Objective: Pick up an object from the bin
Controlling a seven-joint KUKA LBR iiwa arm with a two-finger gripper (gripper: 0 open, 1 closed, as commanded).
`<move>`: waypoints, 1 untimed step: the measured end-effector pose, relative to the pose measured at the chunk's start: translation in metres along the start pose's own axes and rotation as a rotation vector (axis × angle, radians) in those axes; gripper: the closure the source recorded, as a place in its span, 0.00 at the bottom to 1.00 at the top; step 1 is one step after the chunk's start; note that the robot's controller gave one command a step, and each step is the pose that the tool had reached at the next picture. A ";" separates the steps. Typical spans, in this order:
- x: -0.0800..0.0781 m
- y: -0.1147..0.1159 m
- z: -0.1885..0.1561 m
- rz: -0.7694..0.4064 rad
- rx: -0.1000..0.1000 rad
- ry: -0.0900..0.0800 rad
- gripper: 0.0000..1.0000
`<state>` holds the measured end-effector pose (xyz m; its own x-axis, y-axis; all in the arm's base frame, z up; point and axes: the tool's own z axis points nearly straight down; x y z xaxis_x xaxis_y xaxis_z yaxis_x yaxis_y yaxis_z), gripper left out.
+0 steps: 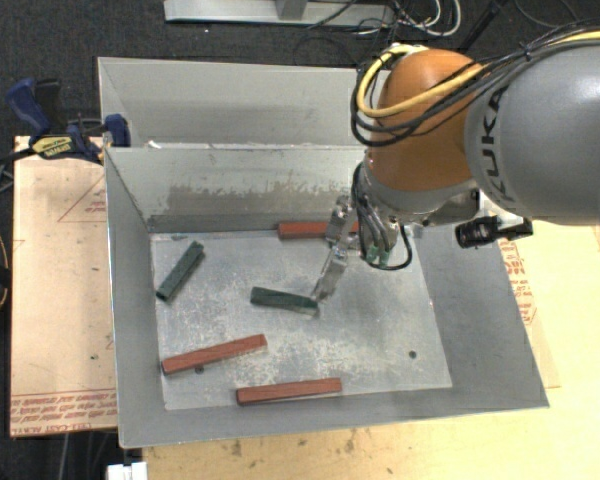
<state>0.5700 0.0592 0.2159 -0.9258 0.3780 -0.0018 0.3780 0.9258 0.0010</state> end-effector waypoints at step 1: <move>0.008 0.006 0.042 -0.022 -0.003 -0.006 0.00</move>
Offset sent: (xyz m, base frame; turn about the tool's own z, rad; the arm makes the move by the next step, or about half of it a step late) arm 0.0355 0.0203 -0.1459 -0.1166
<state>0.5652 0.0680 0.1735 -0.9340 0.3572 -0.0078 0.3571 0.9340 0.0039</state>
